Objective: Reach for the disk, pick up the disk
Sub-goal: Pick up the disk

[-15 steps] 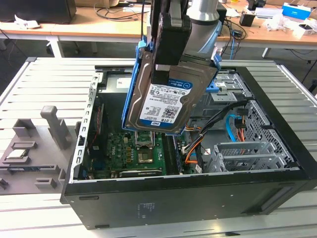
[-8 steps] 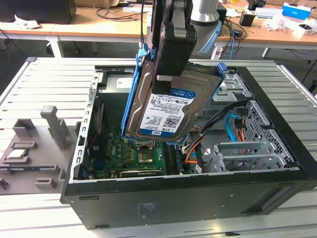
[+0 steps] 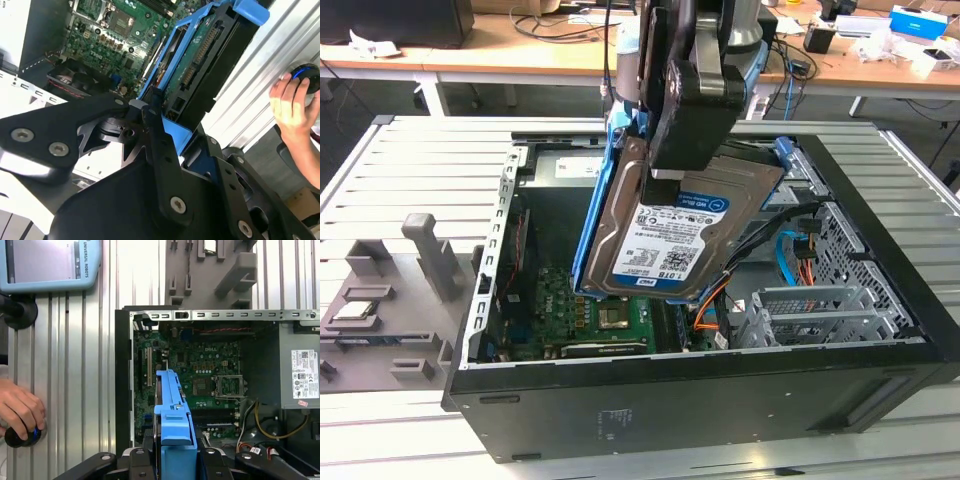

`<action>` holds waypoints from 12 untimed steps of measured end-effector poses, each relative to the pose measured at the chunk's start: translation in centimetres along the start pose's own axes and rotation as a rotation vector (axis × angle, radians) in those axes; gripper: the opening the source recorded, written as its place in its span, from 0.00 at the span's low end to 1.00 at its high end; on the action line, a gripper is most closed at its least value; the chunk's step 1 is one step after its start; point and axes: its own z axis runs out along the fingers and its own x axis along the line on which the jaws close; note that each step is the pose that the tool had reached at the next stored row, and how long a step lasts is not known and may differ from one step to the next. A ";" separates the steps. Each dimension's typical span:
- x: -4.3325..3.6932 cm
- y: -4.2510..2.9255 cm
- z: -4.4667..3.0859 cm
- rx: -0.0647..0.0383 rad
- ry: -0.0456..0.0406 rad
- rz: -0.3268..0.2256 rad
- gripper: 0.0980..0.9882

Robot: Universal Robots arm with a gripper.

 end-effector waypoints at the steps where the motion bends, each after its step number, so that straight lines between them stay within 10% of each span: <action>1: 0.27 -0.05 -0.01 0.000 0.0001 0.000 0.31; 12: 0.93 -3.60 -0.18 0.000 0.0001 0.000 0.31</action>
